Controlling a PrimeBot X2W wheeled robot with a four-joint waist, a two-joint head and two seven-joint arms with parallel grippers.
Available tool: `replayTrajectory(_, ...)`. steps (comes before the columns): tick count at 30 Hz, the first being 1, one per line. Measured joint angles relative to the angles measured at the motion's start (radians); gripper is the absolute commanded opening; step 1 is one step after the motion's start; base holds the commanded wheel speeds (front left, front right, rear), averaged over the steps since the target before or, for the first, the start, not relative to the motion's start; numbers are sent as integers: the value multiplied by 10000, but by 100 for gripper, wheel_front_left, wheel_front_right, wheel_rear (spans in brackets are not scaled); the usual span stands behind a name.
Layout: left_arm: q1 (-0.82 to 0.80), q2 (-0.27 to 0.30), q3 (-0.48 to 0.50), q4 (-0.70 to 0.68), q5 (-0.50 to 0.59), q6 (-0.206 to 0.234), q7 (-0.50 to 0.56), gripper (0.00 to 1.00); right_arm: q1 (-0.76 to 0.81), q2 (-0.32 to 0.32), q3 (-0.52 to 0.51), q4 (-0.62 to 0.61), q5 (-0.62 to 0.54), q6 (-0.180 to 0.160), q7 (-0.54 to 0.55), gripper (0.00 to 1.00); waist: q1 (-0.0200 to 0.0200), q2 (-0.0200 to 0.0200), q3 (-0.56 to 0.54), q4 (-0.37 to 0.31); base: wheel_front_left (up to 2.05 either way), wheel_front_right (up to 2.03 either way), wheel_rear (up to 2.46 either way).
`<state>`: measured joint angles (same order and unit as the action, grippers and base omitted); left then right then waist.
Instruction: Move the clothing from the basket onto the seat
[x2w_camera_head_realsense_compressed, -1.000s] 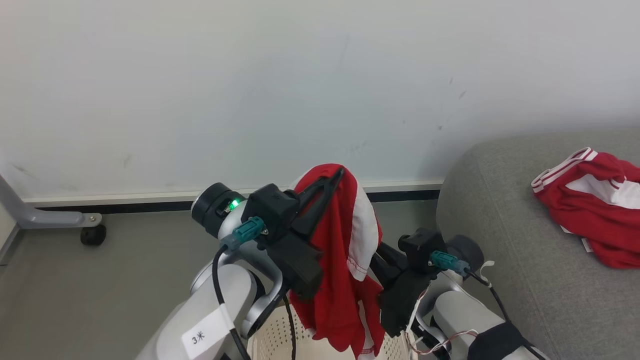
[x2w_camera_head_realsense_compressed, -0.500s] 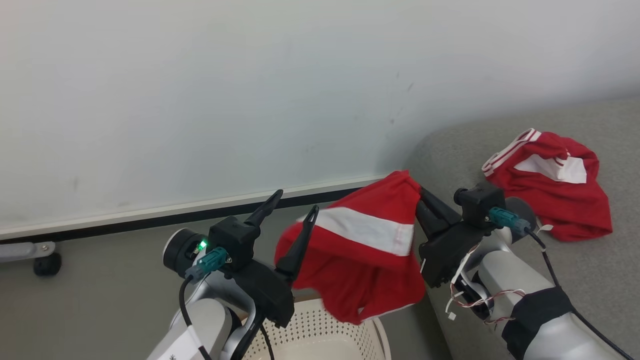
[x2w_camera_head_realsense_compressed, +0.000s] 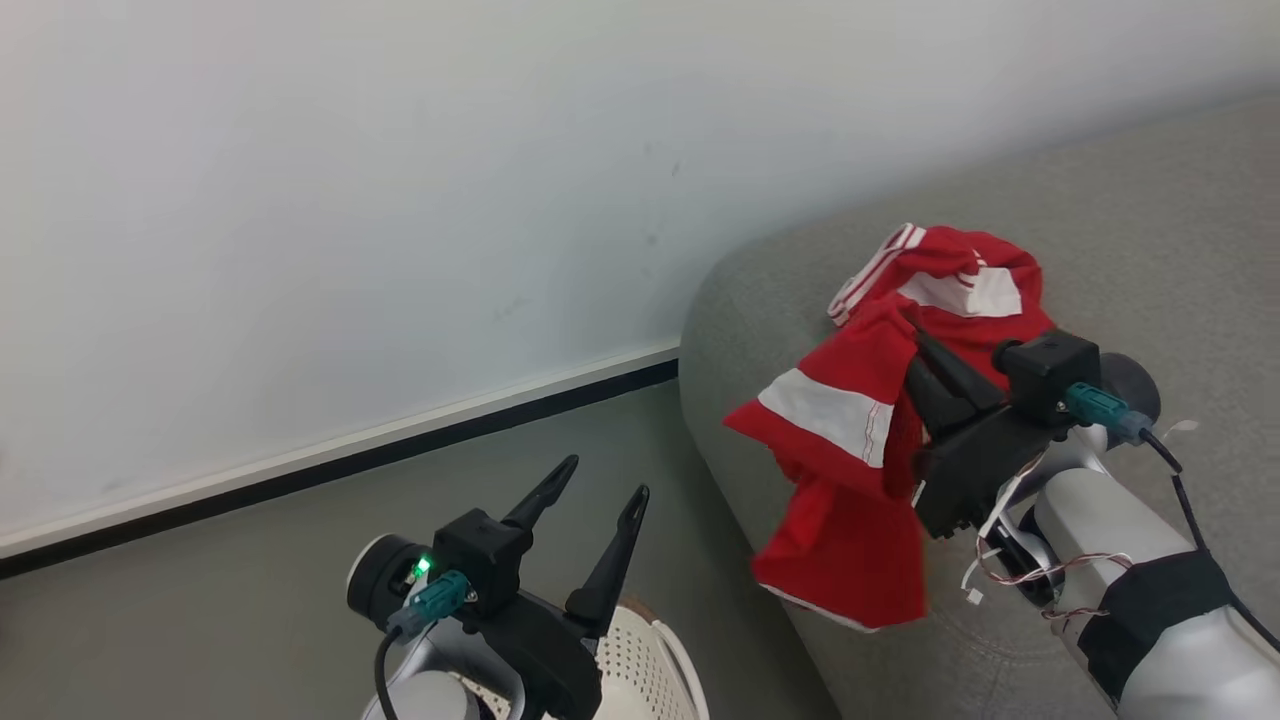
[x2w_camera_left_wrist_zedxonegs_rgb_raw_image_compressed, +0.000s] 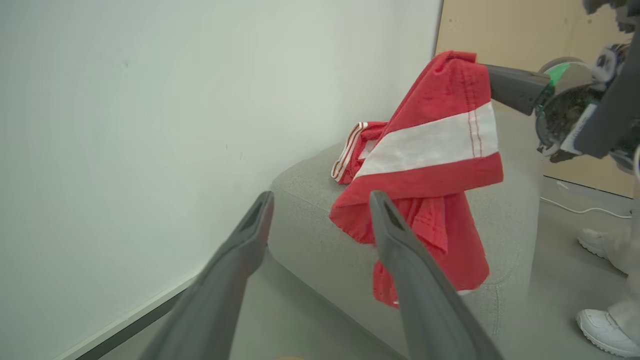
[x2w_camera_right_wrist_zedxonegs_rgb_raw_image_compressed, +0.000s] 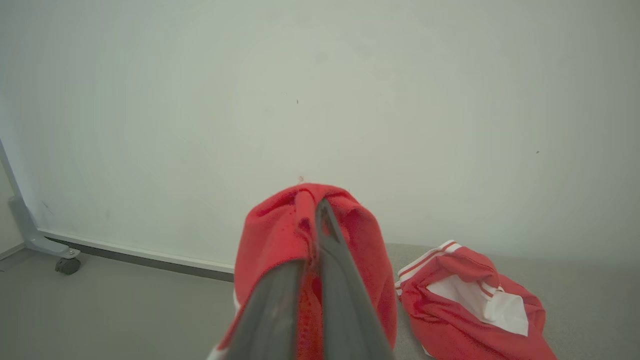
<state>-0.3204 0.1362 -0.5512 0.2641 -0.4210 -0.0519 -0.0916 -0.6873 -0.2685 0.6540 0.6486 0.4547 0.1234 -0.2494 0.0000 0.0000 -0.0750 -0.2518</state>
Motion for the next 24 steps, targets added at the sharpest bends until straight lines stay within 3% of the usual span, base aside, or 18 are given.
replayTrajectory(14, 661, -360, -460, 88, 0, 88, -249, 100, 267, -917, -295, -1260, -86, -105, -42, 0, 0, 0, -43, -1722, 0, 0, 0)
replayTrajectory(24, 846, -458, -731, 84, 0, 94, -295, 100, 244, -1459, -562, -1808, -96, -194, 38, 0, -1, 0, 169, -1777, 0, 0, 0)
